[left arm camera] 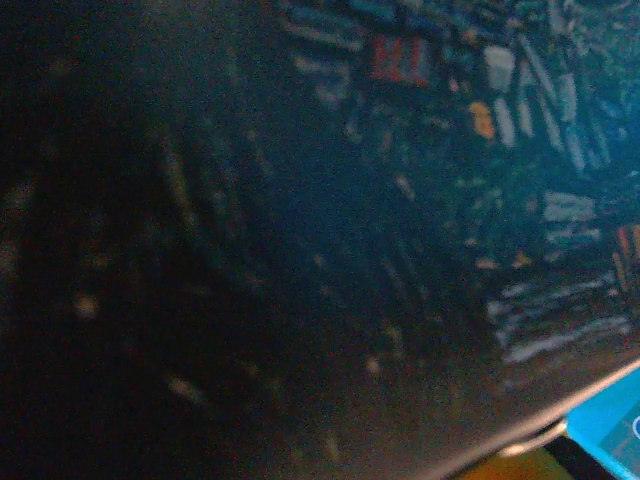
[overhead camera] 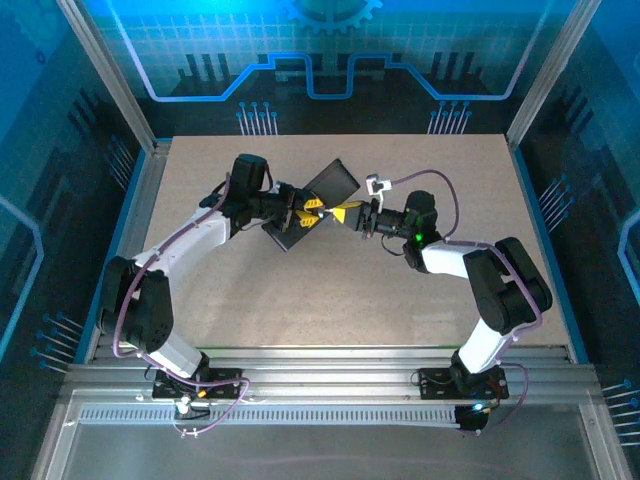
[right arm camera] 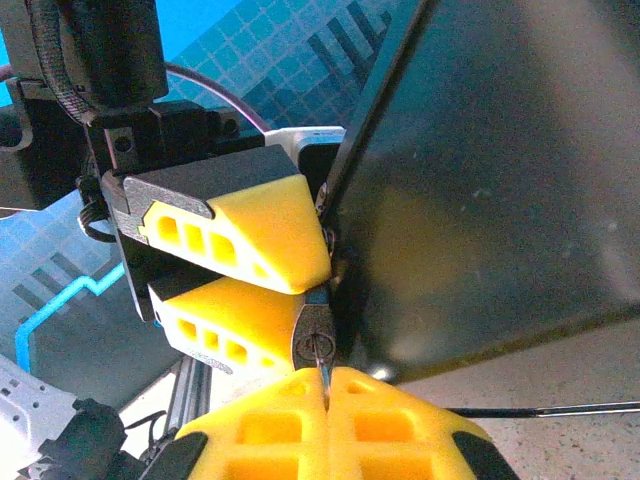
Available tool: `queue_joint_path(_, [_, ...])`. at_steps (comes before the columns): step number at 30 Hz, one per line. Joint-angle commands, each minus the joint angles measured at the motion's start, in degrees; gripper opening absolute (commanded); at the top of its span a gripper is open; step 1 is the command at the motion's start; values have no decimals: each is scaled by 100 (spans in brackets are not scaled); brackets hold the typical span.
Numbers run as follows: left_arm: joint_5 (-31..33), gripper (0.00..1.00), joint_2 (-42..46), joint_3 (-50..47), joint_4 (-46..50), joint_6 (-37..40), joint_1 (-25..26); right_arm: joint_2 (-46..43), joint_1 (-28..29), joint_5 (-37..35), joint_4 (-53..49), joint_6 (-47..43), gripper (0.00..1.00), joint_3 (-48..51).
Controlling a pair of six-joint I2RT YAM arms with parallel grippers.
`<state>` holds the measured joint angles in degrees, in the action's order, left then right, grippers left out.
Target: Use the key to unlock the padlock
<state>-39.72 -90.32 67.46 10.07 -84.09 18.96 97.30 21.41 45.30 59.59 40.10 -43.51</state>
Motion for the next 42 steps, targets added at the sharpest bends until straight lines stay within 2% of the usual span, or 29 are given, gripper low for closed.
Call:
queue_joint_path(1, [-163, 0, -222, 83, -388, -54, 143, -183, 792, 630, 192, -94, 0, -341])
queue_joint_path(9, [-267, 0, -258, 112, -343, 93, 147, 104, 916, 421, 663, 776, 0, -608])
queue_joint_path(12, [-280, 0, -244, -3, -445, 1, 130, 64, 906, 424, 192, 741, 2, -821])
queue_joint_path(14, [-240, 0, -223, -46, -403, 28, 79, -84, 813, 444, -394, 462, 9, -786])
queue_joint_path(20, [-158, 0, -246, 49, 408, 481, -141, -930, 85, 630, -2757, -1160, 29, -414])
queue_joint_path(22, [-145, 0, -281, 146, 663, 617, -138, -1230, -195, 830, -3915, -2185, 38, -546])
queue_joint_path(24, [-142, 0, -316, 249, 899, 742, -138, -1426, -366, 903, -5181, -3228, 42, -842])
queue_joint_path(26, [-110, 0, -354, 389, 1167, 891, -134, -1533, -401, 715, -6321, -4332, 45, -1175])
queue_joint_path(28, [-70, 0, -404, 554, 1474, 1055, -130, -1547, -359, 146, -6914, -5124, 46, -1370])
queue_joint_path(30, [-64, 0, -449, 666, 1627, 1123, -121, -1612, -305, -463, -6483, -5223, 45, -1212])
queue_joint_path(34, [-119, 0, -549, 836, 1932, 1288, -112, -2034, 304, -2222, -4474, -6028, 43, -71])
queue_joint_path(37, [-205, 0, -667, 980, 2201, 1409, -104, -2004, 524, -2858, -3862, -6403, 39, 31])
queue_joint_path(42, [-341, 0, -888, 1287, 2628, 1576, -69, -1772, 1053, -3755, -3276, -7410, 37, 60])
